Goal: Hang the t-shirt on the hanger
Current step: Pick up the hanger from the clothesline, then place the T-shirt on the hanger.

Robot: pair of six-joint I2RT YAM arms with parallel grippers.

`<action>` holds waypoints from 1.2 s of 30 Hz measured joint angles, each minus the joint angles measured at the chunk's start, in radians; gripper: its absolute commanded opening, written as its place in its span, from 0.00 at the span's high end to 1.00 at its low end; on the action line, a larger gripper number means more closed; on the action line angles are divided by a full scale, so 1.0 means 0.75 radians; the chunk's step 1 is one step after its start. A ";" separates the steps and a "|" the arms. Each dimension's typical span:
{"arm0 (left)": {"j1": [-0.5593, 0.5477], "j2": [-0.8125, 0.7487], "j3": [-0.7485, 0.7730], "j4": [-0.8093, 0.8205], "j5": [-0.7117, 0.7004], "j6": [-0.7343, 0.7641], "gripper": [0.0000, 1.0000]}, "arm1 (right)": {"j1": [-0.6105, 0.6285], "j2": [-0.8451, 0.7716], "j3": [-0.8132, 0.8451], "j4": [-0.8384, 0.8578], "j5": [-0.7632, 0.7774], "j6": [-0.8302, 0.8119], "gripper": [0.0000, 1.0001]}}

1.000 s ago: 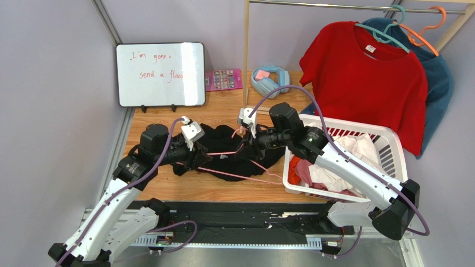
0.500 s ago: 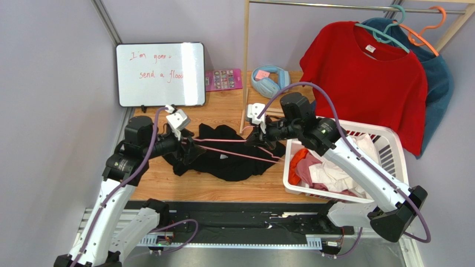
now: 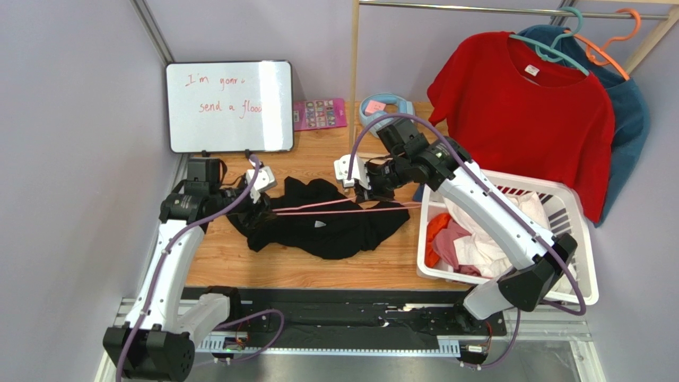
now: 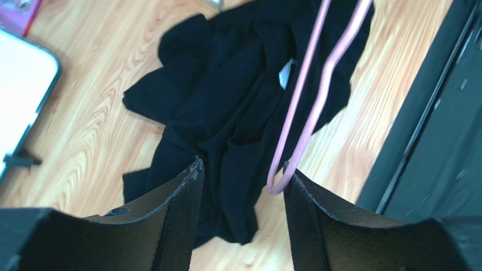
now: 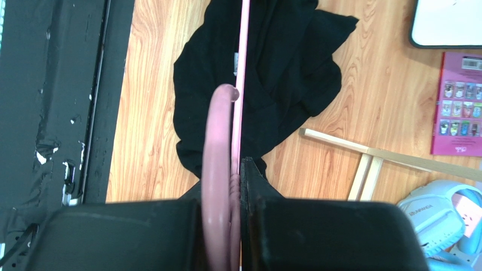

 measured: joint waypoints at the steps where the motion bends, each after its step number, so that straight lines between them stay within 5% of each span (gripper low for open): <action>1: 0.000 0.035 -0.009 -0.014 0.009 0.092 0.41 | 0.000 0.014 0.005 -0.009 0.003 -0.011 1.00; 15: 0.001 0.278 -0.142 0.001 0.003 0.703 0.37 | 0.003 0.159 0.041 -0.035 0.089 -0.027 1.00; 36: 0.001 0.347 -0.180 0.099 -0.025 0.802 0.36 | 0.077 0.231 0.063 0.025 0.364 0.019 1.00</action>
